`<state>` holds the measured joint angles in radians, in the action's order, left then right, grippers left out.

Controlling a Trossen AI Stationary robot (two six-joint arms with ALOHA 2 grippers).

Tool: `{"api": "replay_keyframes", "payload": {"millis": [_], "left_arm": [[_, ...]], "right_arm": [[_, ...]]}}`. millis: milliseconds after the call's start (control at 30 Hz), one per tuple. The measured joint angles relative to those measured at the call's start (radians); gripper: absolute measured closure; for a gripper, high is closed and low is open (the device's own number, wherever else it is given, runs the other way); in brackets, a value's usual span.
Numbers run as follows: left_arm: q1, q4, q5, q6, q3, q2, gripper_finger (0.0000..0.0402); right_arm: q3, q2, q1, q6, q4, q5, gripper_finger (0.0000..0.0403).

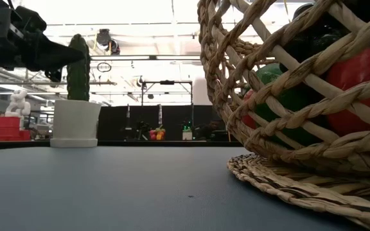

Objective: Build produce basket
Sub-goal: Return to Home Position

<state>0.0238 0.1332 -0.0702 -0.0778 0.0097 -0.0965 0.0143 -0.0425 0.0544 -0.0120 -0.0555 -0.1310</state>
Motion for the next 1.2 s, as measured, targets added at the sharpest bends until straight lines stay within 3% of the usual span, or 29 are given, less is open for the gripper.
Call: {"api": "replay_keyframes", "payload": {"millis": [300, 1200], "left_arm": [[-0.001, -0.109, 0.040, 0.017, 0.001, 0.096, 0.0401], [-0.001, -0.109, 0.069, 0.049, 0.001, 0.094, 0.0389]], "right_arm": [[0.001, 0.000, 0.000, 0.000, 0.000, 0.000, 0.0403], [0.000, 0.000, 0.000, 0.000, 0.000, 0.000, 0.0403]]}}
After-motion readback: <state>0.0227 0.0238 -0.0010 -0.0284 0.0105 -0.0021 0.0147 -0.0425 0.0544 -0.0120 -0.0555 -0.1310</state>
